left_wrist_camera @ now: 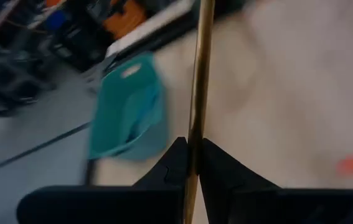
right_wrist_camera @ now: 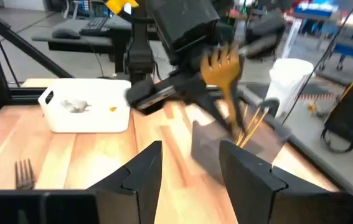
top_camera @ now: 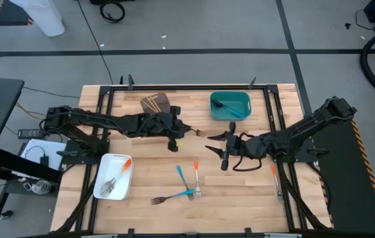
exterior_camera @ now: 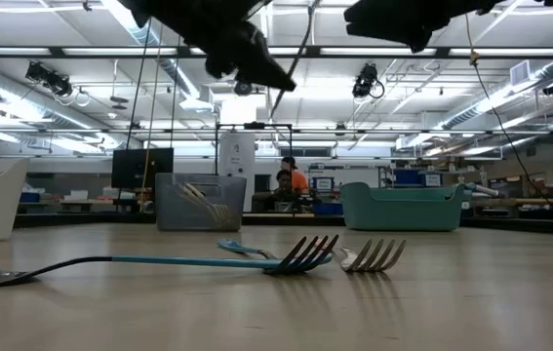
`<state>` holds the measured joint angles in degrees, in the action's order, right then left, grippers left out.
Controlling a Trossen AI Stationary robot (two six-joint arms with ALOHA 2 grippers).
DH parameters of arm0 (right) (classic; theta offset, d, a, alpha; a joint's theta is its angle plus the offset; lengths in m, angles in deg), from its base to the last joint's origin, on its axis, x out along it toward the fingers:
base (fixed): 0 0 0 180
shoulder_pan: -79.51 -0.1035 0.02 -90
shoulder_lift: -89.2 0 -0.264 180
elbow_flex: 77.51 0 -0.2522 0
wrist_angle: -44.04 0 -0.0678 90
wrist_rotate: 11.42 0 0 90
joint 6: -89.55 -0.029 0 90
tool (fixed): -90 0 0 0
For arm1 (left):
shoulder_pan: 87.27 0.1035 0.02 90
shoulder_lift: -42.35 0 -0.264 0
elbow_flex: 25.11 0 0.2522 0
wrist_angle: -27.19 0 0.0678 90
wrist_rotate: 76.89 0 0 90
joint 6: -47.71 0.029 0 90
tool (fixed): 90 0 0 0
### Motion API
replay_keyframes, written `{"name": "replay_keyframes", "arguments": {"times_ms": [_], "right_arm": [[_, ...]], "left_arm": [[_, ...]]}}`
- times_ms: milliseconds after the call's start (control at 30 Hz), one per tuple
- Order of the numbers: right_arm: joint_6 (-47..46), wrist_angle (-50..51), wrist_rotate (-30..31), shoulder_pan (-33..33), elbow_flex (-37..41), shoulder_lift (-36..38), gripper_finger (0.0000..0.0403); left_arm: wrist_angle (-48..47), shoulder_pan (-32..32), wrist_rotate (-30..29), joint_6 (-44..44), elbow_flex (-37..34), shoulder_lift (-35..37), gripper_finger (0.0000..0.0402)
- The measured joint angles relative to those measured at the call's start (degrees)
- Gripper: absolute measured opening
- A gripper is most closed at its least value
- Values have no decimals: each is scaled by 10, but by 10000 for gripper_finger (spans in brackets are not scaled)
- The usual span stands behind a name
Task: Sort silverware by color (type)
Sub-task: Put the gold fork into the black bin
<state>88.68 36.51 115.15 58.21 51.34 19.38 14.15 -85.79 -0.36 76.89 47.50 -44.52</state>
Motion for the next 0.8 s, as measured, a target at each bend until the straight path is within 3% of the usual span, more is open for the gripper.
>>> {"name": "replay_keyframes", "arguments": {"times_ms": [267, 800], "right_arm": [[-74, 52, -11, -6, 0, -18, 169], [-82, 23, -2, -17, 0, -72, 168]], "left_arm": [[-108, 2, -184, 203, 0, 4, 34], [-314, 71, -302, 273, 0, 4, 35]]}}
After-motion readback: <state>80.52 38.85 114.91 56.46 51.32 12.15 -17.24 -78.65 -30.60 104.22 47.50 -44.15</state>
